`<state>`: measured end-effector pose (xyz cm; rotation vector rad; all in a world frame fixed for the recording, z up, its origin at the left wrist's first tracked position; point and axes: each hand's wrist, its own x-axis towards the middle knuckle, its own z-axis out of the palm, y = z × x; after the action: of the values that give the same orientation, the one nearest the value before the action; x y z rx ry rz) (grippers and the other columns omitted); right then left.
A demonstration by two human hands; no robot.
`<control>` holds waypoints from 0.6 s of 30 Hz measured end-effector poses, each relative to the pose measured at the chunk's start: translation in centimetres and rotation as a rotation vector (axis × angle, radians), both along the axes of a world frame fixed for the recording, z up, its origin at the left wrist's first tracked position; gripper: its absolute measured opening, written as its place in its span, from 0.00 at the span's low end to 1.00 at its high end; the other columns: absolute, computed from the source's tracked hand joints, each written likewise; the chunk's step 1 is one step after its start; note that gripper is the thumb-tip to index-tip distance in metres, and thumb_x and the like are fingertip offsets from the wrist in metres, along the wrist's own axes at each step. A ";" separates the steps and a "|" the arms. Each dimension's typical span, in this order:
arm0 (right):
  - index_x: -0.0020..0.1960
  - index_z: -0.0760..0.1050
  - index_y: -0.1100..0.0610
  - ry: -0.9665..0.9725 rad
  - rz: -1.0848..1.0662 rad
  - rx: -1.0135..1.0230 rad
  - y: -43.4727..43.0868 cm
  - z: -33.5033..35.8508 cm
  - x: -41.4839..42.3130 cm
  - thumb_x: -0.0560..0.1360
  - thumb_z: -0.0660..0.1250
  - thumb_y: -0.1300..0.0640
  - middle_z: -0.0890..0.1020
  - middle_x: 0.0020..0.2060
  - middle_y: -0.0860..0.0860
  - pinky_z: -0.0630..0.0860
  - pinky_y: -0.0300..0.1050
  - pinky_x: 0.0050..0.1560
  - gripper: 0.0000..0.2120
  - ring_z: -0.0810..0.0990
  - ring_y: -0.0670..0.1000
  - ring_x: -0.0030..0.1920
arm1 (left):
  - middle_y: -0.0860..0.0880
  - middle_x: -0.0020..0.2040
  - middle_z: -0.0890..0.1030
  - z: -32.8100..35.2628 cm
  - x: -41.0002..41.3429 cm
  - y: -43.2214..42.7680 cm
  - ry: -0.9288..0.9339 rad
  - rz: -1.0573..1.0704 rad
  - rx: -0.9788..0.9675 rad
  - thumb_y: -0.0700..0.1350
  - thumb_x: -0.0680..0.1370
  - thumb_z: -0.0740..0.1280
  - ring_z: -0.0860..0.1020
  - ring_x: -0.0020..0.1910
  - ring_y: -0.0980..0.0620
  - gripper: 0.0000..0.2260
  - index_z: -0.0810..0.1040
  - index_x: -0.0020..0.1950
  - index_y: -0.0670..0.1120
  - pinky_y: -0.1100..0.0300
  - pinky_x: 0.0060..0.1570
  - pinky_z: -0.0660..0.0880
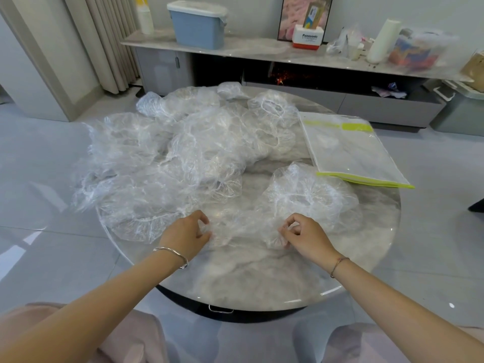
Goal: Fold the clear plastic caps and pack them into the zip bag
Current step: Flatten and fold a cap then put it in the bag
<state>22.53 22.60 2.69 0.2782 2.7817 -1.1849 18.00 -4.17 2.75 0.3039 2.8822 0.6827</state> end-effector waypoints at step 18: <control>0.72 0.65 0.57 0.393 0.284 0.457 -4.0 -0.5 -1.1 0.79 0.48 0.51 0.61 0.75 0.52 0.44 0.46 0.74 0.24 0.55 0.49 0.75 | 0.59 0.74 0.43 -3.1 -2.0 3.4 0.173 -0.537 -0.067 0.66 0.70 0.25 0.42 0.75 0.56 0.36 0.43 0.75 0.55 0.59 0.72 0.37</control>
<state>21.45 18.61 2.21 -0.3489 3.2586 -0.5794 15.96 -0.77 -0.40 1.1204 2.7647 0.4760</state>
